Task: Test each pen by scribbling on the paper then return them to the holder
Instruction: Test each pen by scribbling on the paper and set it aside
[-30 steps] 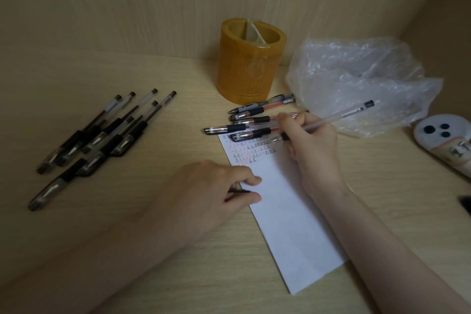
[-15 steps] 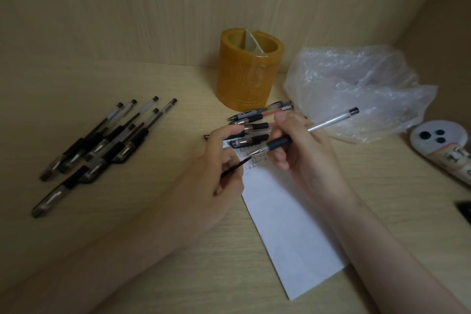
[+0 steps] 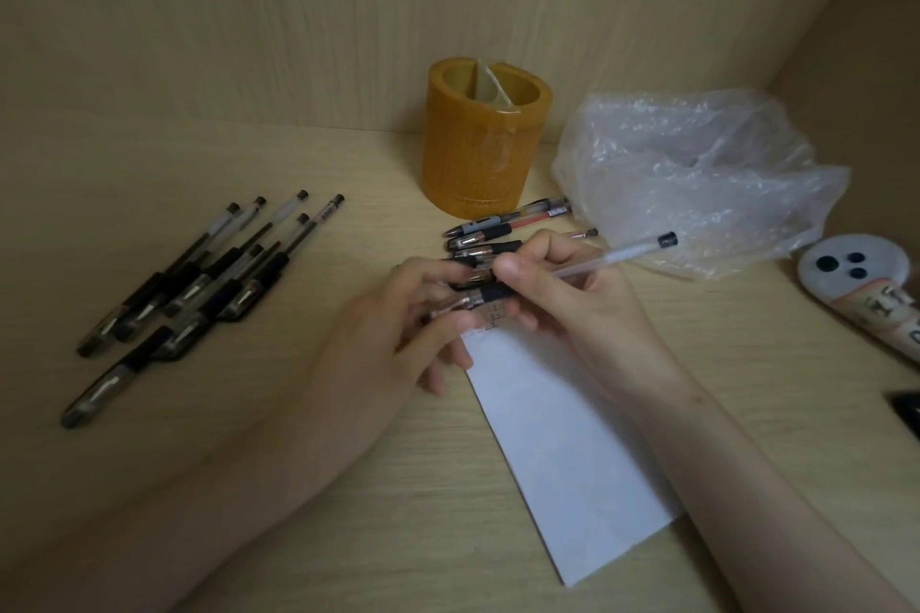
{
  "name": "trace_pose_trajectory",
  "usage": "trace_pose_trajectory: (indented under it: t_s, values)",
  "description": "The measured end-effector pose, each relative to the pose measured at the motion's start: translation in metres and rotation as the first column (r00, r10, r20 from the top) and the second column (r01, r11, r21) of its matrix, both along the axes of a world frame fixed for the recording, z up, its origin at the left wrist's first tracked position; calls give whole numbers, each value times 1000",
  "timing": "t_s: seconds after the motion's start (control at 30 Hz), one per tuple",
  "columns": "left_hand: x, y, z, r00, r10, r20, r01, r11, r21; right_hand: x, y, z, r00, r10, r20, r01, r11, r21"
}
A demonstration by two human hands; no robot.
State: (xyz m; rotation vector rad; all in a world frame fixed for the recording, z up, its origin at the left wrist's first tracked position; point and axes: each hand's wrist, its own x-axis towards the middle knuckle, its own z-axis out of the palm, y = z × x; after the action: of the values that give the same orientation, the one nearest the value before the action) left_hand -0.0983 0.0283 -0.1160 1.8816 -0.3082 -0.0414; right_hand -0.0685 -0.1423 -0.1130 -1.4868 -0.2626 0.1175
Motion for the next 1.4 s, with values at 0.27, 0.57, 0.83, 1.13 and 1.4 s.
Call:
trace_pose_trajectory:
  t_s: [0.27, 0.57, 0.83, 1.13, 1.4]
  values:
    - [-5, -1, 2, 990, 52, 129, -52, 999, 1, 1, -1, -2, 1000, -22, 8, 21, 996, 84]
    - [-9, -5, 4, 985, 53, 167, -61, 997, 42, 3, -1, -2, 999, 45, -15, -44, 995, 90]
    - [-3, -7, 2, 995, 39, 87, -44, 997, 56, 6, -6, 4, 999, -17, 43, 9, 984, 180]
    - [-6, -10, -12, 840, -355, 410, 127, 864, 488, 12, -40, 53, 890, -313, 331, 400, 885, -238]
    - [2, -7, -22, 830, -375, 412, 136, 853, 504, 70, -99, 82, 688, -444, 574, 720, 319, -616]
